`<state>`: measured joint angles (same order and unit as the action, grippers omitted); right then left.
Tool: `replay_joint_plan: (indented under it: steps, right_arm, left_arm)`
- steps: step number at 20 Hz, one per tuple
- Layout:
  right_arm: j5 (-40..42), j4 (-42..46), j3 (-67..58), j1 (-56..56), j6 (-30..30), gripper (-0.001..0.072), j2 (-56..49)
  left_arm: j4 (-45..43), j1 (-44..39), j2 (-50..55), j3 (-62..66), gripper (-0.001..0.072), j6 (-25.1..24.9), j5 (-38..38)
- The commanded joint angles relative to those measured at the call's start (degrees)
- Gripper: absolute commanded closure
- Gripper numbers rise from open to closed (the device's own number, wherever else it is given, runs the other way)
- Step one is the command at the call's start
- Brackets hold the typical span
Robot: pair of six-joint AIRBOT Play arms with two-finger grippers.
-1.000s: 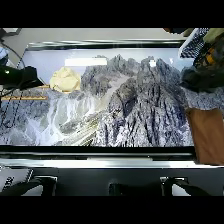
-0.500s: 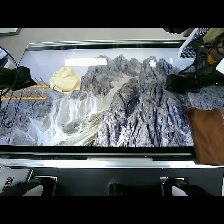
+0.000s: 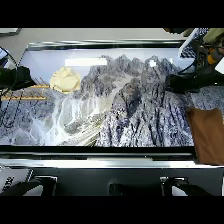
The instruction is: Fold the clothes and pants, and hang the long-sleeved shirts on hangers.
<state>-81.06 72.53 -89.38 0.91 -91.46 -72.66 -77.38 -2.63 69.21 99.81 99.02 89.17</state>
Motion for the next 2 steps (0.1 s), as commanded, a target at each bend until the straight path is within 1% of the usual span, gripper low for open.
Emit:
replay_joint_plan:
  steps: [1,2]
  right_arm:
    - [0.0,0.0,0.0,0.0,0.0,0.0597,0.0]
    - [0.0,0.0,0.0,0.0,0.0,0.0597,0.0]
  left_arm:
    - [0.0,0.0,0.0,0.0,0.0686,0.0,-0.1]
    - [0.0,0.0,0.0,0.0,0.0687,0.0,-0.1]
